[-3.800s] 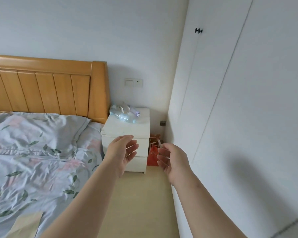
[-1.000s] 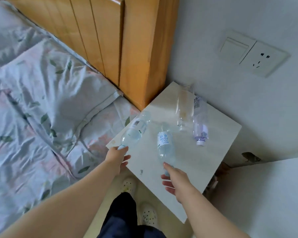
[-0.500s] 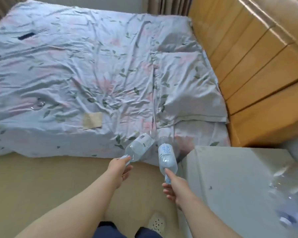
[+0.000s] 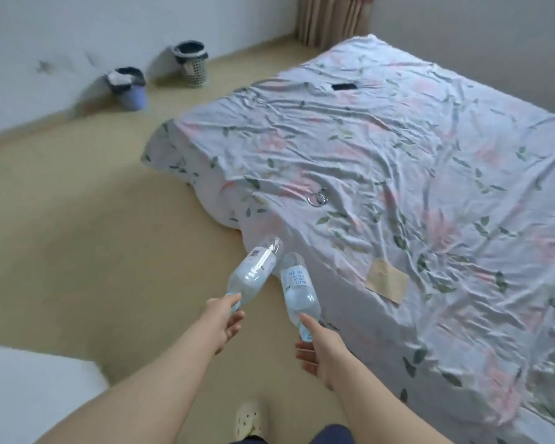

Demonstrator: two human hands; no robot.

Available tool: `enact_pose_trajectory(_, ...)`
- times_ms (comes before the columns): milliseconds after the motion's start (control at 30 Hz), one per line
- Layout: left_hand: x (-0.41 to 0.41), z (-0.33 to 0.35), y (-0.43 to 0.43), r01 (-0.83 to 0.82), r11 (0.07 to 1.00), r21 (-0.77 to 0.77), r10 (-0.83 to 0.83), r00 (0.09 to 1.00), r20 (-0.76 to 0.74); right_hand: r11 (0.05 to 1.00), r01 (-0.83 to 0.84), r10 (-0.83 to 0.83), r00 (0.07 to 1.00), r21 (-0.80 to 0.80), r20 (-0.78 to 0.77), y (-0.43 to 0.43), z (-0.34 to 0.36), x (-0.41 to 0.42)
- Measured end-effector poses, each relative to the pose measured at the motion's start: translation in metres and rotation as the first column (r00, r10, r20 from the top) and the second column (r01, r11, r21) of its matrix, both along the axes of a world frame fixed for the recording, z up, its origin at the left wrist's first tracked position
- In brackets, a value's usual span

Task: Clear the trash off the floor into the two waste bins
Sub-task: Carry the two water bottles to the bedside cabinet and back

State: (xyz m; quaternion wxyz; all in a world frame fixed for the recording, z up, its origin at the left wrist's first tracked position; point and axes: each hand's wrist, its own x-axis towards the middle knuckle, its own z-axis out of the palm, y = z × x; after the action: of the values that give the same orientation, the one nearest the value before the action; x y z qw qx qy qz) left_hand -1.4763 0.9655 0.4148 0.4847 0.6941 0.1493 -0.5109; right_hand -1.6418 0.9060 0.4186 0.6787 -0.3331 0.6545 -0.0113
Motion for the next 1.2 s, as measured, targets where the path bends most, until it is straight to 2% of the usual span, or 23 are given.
enact_pose_trajectory(167,0.078,-0.003,0.013,-0.255,0.966,0.038,0.257,0.965,-0.048,0.978,-0.206,0.207,0.978,0.042,-0.01,-0.019,-0.001,0.107)
enact_pose_trajectory(233,0.111,-0.01,0.009,-0.377,0.925,0.049,0.38,0.919,-0.103,0.962,-0.263,0.264,0.964,0.071,-0.009,-0.034,-0.007,0.152)
enact_pose_trajectory(400,0.197,-0.023,-0.032,-0.464,0.882,0.079,0.47,0.878,-0.087,0.949,-0.289,0.286,0.957,0.127,0.042,-0.09,-0.018,0.254)
enact_pose_trajectory(500,0.253,-0.025,-0.074,-0.501,0.863,0.073,0.506,0.857,-0.1,0.948,-0.3,0.295,0.954,0.105,0.057,-0.141,-0.016,0.318)
enact_pose_trajectory(667,0.354,-0.011,-0.136,-0.623,0.783,0.012,0.614,0.768,-0.184,0.965,-0.256,0.254,0.966,0.052,0.053,-0.216,0.008,0.44)
enact_pose_trajectory(933,0.556,-0.006,-0.166,-0.674,0.737,-0.05,0.664,0.736,-0.133,0.916,-0.4,0.399,0.916,0.029,0.039,-0.24,0.001,0.645)
enact_pose_trajectory(1067,0.674,-0.004,-0.161,-0.621,0.783,-0.031,0.619,0.783,-0.056,0.908,-0.417,0.417,0.909,0.045,0.018,-0.238,-0.008,0.757)
enact_pose_trajectory(1133,0.722,0.002,-0.156,-0.587,0.809,0.026,0.587,0.808,-0.039,0.896,-0.439,0.44,0.898,0.063,-0.009,-0.235,-0.006,0.803)
enact_pose_trajectory(1200,0.784,0.005,-0.16,-0.557,0.83,0.017,0.557,0.83,0.011,0.892,-0.445,0.445,0.895,0.075,0.025,-0.236,-0.004,0.862)
